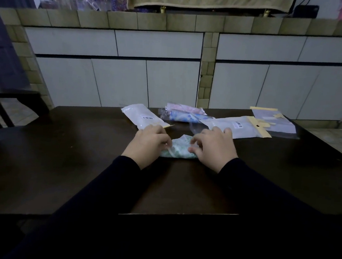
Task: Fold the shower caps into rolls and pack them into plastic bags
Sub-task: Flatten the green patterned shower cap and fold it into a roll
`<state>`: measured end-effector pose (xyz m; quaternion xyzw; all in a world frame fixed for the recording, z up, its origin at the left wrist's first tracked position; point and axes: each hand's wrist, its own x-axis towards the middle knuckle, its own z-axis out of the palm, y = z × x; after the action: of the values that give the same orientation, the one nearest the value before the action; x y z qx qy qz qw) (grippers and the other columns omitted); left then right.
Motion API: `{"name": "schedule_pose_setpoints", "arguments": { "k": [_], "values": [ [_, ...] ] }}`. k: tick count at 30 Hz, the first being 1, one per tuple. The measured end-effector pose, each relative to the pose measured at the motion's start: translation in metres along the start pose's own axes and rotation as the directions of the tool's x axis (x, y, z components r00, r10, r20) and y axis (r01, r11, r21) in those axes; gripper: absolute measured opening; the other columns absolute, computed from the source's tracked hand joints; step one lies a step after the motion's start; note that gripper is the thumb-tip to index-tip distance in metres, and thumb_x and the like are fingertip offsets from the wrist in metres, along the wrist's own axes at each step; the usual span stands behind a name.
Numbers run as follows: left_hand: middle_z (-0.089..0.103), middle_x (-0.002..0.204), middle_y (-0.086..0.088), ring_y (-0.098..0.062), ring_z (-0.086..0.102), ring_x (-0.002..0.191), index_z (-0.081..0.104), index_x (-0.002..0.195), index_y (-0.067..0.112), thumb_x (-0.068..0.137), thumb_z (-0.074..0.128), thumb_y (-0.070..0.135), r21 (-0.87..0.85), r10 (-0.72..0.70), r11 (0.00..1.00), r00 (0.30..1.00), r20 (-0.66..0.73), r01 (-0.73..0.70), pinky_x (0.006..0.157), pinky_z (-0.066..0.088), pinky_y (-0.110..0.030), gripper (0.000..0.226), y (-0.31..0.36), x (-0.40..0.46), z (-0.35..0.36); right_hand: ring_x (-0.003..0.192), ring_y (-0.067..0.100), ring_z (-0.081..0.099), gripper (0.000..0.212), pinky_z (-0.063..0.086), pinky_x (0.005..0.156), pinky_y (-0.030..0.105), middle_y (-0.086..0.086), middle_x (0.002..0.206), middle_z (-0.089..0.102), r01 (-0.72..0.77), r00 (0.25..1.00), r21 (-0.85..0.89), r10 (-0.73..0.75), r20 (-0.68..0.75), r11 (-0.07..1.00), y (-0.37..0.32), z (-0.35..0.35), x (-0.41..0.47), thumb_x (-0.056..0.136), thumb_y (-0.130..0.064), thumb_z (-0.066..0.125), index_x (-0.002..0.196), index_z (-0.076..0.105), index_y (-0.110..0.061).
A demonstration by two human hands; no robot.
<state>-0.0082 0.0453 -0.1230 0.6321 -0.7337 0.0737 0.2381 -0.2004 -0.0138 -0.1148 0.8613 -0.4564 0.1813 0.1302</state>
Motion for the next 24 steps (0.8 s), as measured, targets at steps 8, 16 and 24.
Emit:
{"name": "schedule_pose_setpoints", "arguments": {
  "k": [8,16,24],
  "values": [
    [0.062,0.103,0.007,-0.013,0.054,0.101,0.070,0.101,0.024,0.089,0.059,0.028,-0.046,-0.069,0.996,0.997,0.027,0.071,0.089,0.045,-0.031,0.017,0.004,-0.005,0.011,0.091,0.016,0.058,0.035,0.031,0.083,0.035,-0.005,0.091,0.066,0.053,0.997,0.088,-0.058,0.059,0.995,0.004,0.008,-0.003,0.096,-0.049,0.043,0.092,0.070,-0.027],
    [0.059,0.111,0.010,-0.014,0.050,0.108,0.066,0.110,0.029,0.086,0.064,0.045,0.002,-0.112,0.994,0.988,0.108,0.113,0.091,0.042,-0.034,0.029,0.002,-0.001,0.011,0.096,0.006,0.054,0.036,0.032,0.088,0.029,-0.014,0.105,0.064,0.050,0.988,0.244,-0.084,0.132,0.968,0.025,0.014,-0.011,0.090,-0.056,0.052,0.116,0.066,-0.036],
    [0.058,0.112,0.009,-0.017,0.047,0.106,0.063,0.113,0.031,0.099,0.041,0.042,0.116,-0.164,0.981,0.984,0.073,0.155,0.081,0.030,-0.033,0.029,0.014,0.000,0.016,0.102,0.015,0.058,0.027,0.037,0.097,0.034,-0.006,0.109,0.069,-0.091,0.990,0.324,0.050,0.133,0.942,0.019,0.021,-0.005,0.096,-0.042,0.050,0.110,0.069,-0.029]
  ]
}}
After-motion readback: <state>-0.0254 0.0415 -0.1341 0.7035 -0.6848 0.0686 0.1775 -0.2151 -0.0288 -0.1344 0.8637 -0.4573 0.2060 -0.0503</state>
